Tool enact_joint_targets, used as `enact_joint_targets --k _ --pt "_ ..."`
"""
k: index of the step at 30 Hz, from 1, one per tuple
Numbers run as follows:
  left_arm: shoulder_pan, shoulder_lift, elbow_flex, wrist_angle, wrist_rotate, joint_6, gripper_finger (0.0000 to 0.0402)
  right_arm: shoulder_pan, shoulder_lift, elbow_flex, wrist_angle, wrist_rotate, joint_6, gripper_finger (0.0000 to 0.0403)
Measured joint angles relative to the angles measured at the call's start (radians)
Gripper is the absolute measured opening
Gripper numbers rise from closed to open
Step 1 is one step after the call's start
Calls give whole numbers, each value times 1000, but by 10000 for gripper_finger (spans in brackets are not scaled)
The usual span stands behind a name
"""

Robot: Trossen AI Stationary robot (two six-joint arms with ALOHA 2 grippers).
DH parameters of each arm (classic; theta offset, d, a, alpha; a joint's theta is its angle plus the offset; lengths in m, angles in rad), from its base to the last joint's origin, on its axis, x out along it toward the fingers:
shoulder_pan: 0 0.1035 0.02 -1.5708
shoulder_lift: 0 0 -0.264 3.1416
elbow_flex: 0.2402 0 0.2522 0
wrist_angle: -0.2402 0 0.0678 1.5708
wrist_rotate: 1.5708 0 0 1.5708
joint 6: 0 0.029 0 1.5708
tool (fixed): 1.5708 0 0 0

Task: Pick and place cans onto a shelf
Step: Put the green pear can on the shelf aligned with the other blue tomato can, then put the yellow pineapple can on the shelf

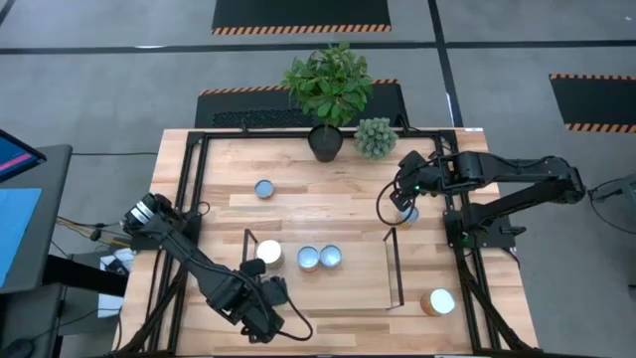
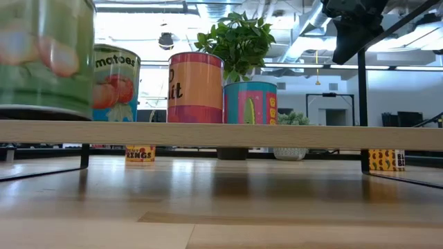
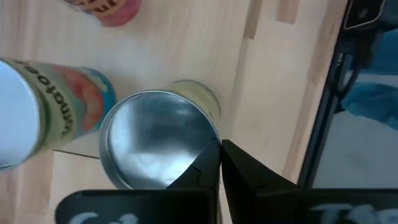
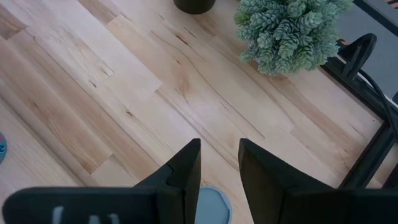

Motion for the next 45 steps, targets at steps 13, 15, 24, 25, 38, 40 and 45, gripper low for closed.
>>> enact_joint_targets --k 13,15,24,25,38,40,45 --pt "17 0 0 -10 19 -8 26 0 0 0 0 0 -2 131" --pt "22 0 0 -10 19 -18 34 0 0 0 0 0 -2 131" --pt "49 -6 229 -57 -23 51 50 0 0 0 0 0 -1 131" --pt "54 -6 273 -87 -72 89 50 0 0 0 -1 0 -1 131" --pt "421 -120 340 -304 -519 369 51 0 0 0 -32 -1 -19 131" --pt "526 -125 324 -305 -484 416 51 0 0 0 -43 -1 -26 131" --pt "766 -128 218 -311 -312 508 51 1 0 -1 -86 -1 -29 131"
